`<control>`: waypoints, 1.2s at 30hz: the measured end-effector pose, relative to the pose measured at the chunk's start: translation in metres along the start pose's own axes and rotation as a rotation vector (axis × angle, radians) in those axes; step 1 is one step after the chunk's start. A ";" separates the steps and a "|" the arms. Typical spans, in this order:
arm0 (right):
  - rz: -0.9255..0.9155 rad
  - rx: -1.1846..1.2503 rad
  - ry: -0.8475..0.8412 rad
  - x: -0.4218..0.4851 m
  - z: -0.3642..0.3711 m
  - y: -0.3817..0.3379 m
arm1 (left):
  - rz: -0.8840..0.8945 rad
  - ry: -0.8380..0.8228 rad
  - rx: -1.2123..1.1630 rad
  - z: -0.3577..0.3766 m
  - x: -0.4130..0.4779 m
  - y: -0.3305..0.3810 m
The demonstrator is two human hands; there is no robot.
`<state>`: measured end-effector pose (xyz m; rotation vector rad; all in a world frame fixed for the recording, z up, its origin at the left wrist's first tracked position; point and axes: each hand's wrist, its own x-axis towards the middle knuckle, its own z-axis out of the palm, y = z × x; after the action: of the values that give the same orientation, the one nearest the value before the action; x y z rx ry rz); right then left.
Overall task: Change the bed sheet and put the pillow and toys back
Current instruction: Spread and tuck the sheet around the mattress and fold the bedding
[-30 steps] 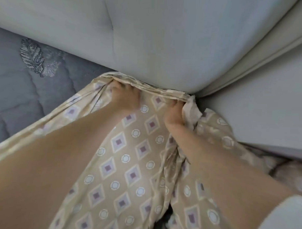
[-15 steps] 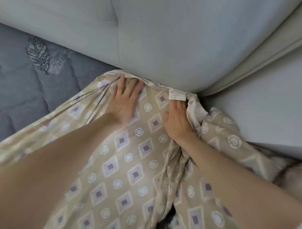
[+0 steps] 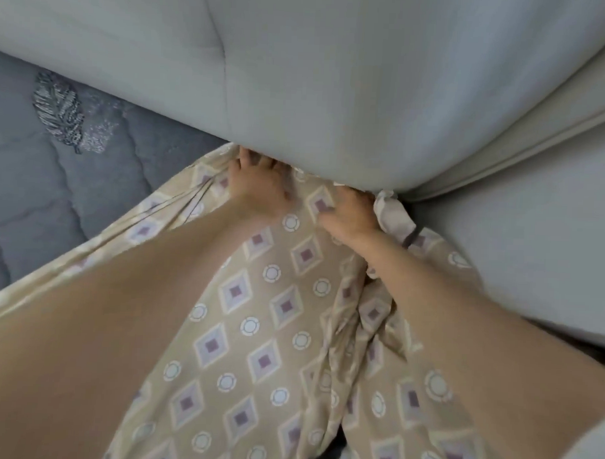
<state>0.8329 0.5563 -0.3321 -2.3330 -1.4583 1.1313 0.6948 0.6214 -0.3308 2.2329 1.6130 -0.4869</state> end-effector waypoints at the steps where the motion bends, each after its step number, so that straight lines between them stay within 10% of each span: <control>1: 0.040 0.072 -0.031 0.005 -0.002 -0.001 | -0.031 -0.033 0.027 -0.002 0.005 0.004; 7: 0.085 0.155 -0.016 0.008 0.005 0.004 | -0.112 -0.086 0.007 0.004 0.008 0.012; 13: -0.102 0.086 0.418 -0.045 0.030 0.008 | 0.062 0.046 -0.112 0.032 -0.039 0.005; 19: 0.279 0.267 0.316 -0.079 0.048 0.039 | 0.130 0.053 -0.123 0.045 -0.075 0.003; 26: 0.688 1.125 0.221 0.012 0.027 0.060 | 0.121 0.128 -0.118 0.033 -0.069 0.008; 36: 0.609 0.803 0.336 -0.012 0.033 0.056 | 0.105 0.123 -0.075 0.042 -0.067 0.009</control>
<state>0.8473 0.5105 -0.3768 -2.1990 -0.0934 1.0751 0.6803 0.5436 -0.3366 2.3162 1.5356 -0.2620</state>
